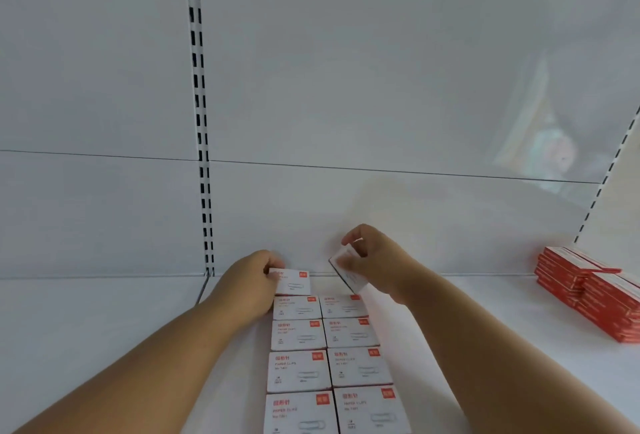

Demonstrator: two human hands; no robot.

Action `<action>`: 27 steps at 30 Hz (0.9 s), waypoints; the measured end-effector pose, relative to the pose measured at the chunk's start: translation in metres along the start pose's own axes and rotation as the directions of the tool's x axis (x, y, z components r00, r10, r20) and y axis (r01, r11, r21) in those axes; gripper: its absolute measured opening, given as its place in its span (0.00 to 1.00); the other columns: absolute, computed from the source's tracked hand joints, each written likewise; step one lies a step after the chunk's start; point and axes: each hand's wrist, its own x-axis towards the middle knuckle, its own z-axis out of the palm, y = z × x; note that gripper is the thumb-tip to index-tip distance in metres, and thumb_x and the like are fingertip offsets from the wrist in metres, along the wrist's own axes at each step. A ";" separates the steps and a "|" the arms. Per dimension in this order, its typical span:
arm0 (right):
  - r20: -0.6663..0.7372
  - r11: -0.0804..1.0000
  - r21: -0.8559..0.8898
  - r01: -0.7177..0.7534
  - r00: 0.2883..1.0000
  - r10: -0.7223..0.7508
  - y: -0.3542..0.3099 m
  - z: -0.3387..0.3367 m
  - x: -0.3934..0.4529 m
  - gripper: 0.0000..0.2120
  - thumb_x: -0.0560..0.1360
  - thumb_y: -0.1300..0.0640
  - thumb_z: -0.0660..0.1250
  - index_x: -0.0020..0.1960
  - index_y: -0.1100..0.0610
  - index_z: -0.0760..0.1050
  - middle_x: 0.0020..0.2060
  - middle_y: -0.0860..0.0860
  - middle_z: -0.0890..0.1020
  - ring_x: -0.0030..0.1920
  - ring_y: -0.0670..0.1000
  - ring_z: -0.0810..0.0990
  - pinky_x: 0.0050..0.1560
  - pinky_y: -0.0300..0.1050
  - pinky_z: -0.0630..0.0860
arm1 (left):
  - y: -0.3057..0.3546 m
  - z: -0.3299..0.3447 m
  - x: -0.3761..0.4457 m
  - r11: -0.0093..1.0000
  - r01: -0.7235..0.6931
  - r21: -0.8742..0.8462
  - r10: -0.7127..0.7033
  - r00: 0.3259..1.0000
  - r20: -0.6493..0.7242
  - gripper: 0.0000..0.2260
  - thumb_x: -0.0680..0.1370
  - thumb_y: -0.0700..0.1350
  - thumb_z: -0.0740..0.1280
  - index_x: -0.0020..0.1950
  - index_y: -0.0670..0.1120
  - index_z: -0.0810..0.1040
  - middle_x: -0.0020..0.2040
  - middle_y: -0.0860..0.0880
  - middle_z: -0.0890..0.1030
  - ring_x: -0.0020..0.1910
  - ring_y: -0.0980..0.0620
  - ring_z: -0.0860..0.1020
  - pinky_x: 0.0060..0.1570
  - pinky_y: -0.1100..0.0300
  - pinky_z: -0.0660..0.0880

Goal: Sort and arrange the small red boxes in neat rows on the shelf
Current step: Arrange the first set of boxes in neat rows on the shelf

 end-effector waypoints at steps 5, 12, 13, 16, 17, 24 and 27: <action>0.164 0.991 -0.127 0.043 0.986 -0.022 0.008 0.016 0.006 0.09 0.77 0.54 0.66 0.56 0.47 0.80 0.49 0.46 0.82 0.49 0.47 0.82 0.51 0.45 0.80 | -0.003 0.008 -0.001 0.997 -0.022 0.078 0.022 1.000 -0.009 0.07 0.82 0.47 0.60 0.53 0.55 0.77 0.48 0.58 0.80 0.44 0.63 0.76 0.36 0.69 0.71; 0.108 0.927 -0.360 0.107 0.992 -0.073 0.010 0.027 0.005 0.12 0.78 0.50 0.65 0.60 0.47 0.77 0.51 0.41 0.79 0.53 0.46 0.77 0.52 0.39 0.70 | -0.003 0.010 -0.002 0.993 -0.039 0.110 0.040 0.999 -0.006 0.09 0.83 0.47 0.59 0.57 0.53 0.78 0.52 0.56 0.81 0.48 0.58 0.78 0.40 0.66 0.74; 0.103 0.926 -0.363 0.103 0.992 -0.070 0.010 0.028 0.004 0.10 0.78 0.50 0.65 0.59 0.48 0.78 0.50 0.41 0.79 0.53 0.46 0.78 0.51 0.39 0.70 | -0.003 0.010 -0.002 0.992 -0.042 0.117 0.043 0.999 -0.002 0.10 0.83 0.47 0.59 0.57 0.53 0.79 0.52 0.56 0.81 0.48 0.58 0.78 0.42 0.64 0.75; 0.117 0.912 -0.398 0.102 0.991 -0.060 0.007 0.027 -0.001 0.09 0.78 0.51 0.64 0.55 0.49 0.80 0.50 0.43 0.81 0.51 0.45 0.78 0.52 0.41 0.74 | 0.000 0.008 -0.003 0.991 -0.054 0.125 0.054 0.999 0.009 0.10 0.82 0.47 0.60 0.55 0.53 0.80 0.51 0.56 0.81 0.49 0.56 0.79 0.49 0.57 0.78; 0.116 0.912 -0.399 0.098 0.992 -0.056 0.007 0.026 -0.003 0.09 0.79 0.52 0.63 0.56 0.49 0.80 0.50 0.43 0.81 0.51 0.45 0.79 0.53 0.41 0.75 | 0.001 0.007 -0.004 0.990 -0.060 0.128 0.059 0.998 0.013 0.10 0.82 0.47 0.60 0.54 0.53 0.81 0.50 0.56 0.81 0.49 0.56 0.79 0.50 0.56 0.78; 0.102 0.901 -0.432 0.042 0.995 0.003 -0.003 0.016 -0.023 0.13 0.80 0.53 0.60 0.62 0.47 0.77 0.60 0.45 0.77 0.59 0.48 0.76 0.58 0.41 0.72 | 0.000 0.000 -0.010 0.991 -0.102 0.089 0.104 0.994 -0.015 0.11 0.83 0.44 0.59 0.61 0.50 0.78 0.60 0.53 0.78 0.54 0.56 0.75 0.52 0.61 0.71; 0.028 0.859 -0.500 0.111 0.993 -0.112 -0.007 0.013 -0.043 0.12 0.81 0.52 0.61 0.63 0.48 0.76 0.63 0.45 0.75 0.62 0.48 0.73 0.60 0.41 0.69 | 0.006 -0.015 -0.021 0.976 -0.156 0.154 0.163 0.986 -0.034 0.13 0.83 0.43 0.56 0.62 0.50 0.77 0.62 0.51 0.75 0.57 0.54 0.74 0.52 0.62 0.69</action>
